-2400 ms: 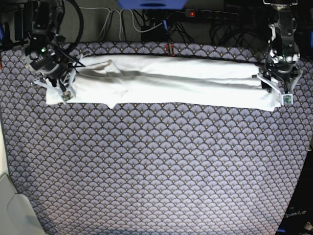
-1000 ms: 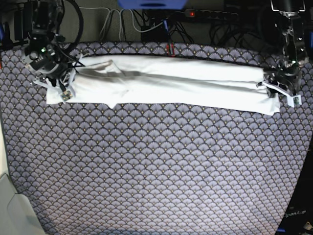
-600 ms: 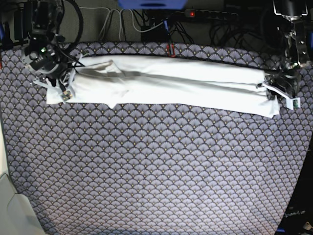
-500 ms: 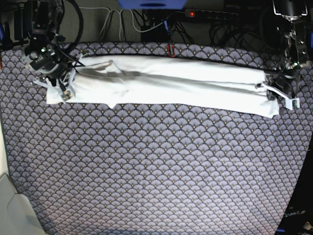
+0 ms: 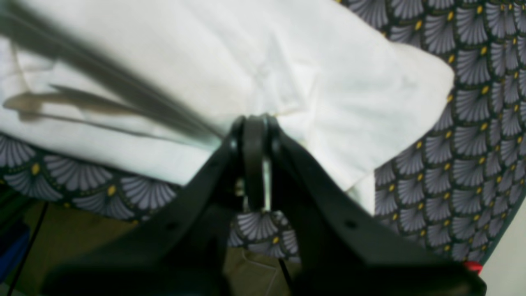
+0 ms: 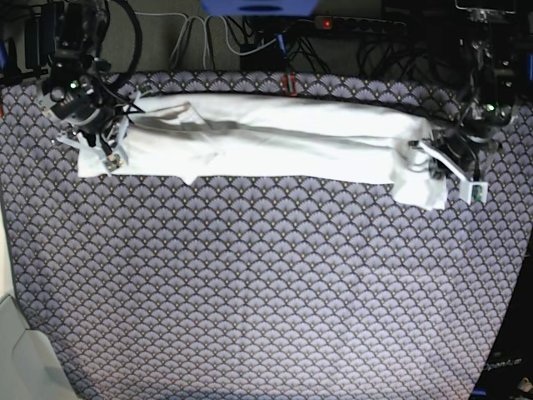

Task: Fold the T-shirt properly
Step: 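Carry the strip end with the left gripper toward the middle, folding it over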

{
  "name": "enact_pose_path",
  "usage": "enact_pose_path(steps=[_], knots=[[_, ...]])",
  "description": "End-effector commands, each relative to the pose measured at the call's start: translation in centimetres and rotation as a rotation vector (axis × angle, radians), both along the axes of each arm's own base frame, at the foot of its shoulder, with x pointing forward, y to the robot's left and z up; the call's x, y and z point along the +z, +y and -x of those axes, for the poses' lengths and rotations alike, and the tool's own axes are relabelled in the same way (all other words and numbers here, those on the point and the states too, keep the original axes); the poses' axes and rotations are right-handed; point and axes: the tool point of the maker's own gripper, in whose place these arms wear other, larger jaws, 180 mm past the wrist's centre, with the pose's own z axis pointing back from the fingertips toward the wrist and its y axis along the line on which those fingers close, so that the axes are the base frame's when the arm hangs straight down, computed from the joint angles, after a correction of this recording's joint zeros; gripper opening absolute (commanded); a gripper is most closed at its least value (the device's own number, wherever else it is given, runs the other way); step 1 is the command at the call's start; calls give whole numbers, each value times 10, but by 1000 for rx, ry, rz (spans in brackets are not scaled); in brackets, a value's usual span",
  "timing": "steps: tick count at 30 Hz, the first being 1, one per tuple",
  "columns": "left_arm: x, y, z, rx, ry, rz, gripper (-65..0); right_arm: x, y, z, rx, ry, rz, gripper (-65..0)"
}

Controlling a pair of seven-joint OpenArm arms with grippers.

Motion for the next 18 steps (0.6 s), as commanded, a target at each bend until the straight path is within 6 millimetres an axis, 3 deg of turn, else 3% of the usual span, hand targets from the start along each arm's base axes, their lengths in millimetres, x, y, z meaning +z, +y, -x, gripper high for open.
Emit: enact_pose_path(steps=[1,4,7,12,18], knots=[[21,-1,-8,-10,-54,-17,-647,8,-3,-6,1,-33,5,-650],[47,-25,-9,-49,-98,-10,-647,8,-2,-6,2,-32,6,-650],[57,-41,-5,-63,-99,-9,-647,8,-2,-7,2,-34,6,-650],[47,-60,0,-54,-67,52,-647,8,-2,-7,2,-34,6,-650],[33,-122,4,-204,-33,62,-647,8,-3,-7,3,-35,8,-650]])
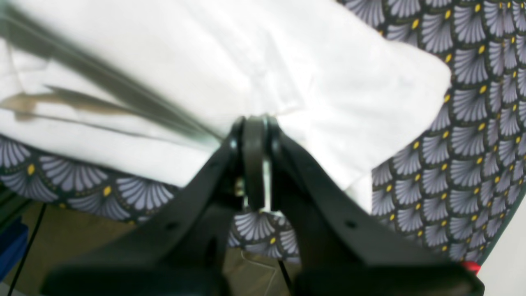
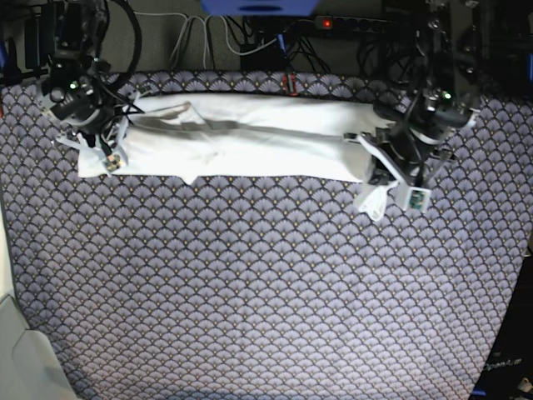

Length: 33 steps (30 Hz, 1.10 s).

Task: Fold the T-shirt properly
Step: 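Carry the strip end with the left gripper toward the middle, folding it over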

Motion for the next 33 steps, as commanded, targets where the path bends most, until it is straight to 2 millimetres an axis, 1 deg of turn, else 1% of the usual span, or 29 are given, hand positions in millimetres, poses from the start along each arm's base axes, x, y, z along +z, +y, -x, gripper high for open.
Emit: enact_pose_path(steps=[1,5,8,11,15,16,21,26,28,29,31,33], knots=[[9,-15,-5,-24,-40,15,-647,8,-2,-7,4,-35,5,-650],[7,-54,-4,-69,-56,-15,-646,8,-2,-7,4,-35,5,-650],[9,-81,-3,-106,-72,-44,-646,8,-2,-7,4,-35,5,-650],[13,-110,0,-178,-95,-65,-646,8,-2,-7,4,-35,5,-650],[10,-139,11,-267,-93,-78,-646,8,-2,-8,4,-36,5,-650],[9,-143,12,-278,-92,-81,-646,9,-3,-8,5,-36,8,-650],[-5,-145,16,-294,-56,-104,-646,10,-7,-8,9,-36,22,-650],[-5,-146,17,-296,-55,-98,-641,10,-7,-8,9,-36,22,-650],[-5,-147,17,-297,-54,-97,-597,10,-7,-8,9,-36,22,-650],[-5,-147,17,-296,-55,-95,-553,10,-7,-9,9,-38,22,-650],[-5,-149,19,-302,-55,-91,-440,10,-7,-9,9,-38,22,-650],[-3,-158,24,-339,-61,-89,-330,10,-7,-9,11,-38,23,-650]])
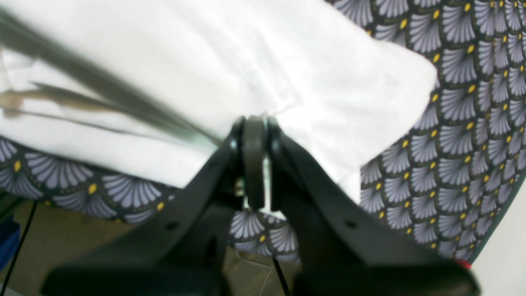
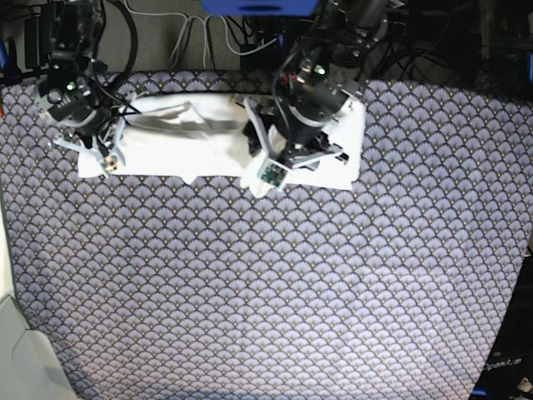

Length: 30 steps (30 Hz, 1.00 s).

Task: Fold the T-shirt properly
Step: 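Carry the strip end with the left gripper toward the middle, folding it over, then release the left gripper and regrasp the strip ends with both grippers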

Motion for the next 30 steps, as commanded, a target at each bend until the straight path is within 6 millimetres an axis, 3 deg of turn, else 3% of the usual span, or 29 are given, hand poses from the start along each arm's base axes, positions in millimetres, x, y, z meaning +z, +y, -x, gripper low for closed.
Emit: enact_pose_path(steps=[1,5,10,12,15,21,25,30], knots=[[13,-12,0,-33,-36,36,-278,8,-2,-7,3,-34,6,-650],[15,-25,6,-72,-39,46,-170,8,-2,-6,3,-31,6,-577],[30,-21,0,-55,-81,56,-194,10,-6,-7,7,-36,20,-416],[31,-3,-7,-11,-89,36,-222,12,-8,-7,3,-41,22,-364],[24,38,-22,90,-88,-8,-302,25,-18,-12,-5,-76,52,-314],[10,129,-36,265,-81,-140,-491,46,-49,-18,-95,-123,99,-312],[-10,147,-35,288,-28,-184,-643,51,-61,-19,-136,-123,117,-312],[-41,150,-26,286,57,-208,-645,57,-70,-24,-179,-81,150,-312]])
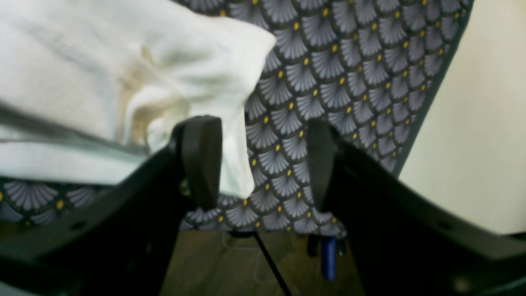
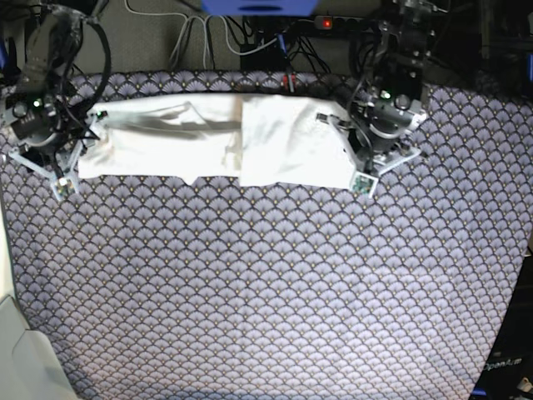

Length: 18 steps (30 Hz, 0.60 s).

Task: Fold the T-shirt properly
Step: 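Release the left gripper and regrasp the strip ends with both grippers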

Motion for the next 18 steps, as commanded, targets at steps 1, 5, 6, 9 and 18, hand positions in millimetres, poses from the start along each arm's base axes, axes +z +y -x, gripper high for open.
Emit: enact_pose_path(steps=[1,5,6,9,18], knots=[[8,0,-8,4,-40,6,-645,11,-3,-9,-2,-36,12,-312],[4,-2,-13,-5,-67,17,-645,13,-5,-10,-21,-16,19,-312],[2,-1,-13,-6,-66,14,-645,12,-6,-10,-27,-7,18,-312],[1,2,-13,-3,-65,11,-645,5,-5,-9,-28,10,5,-312],[4,-1,-14,-4,-74,16,-645,-12,10,-5,-38,40,-57,-305]])
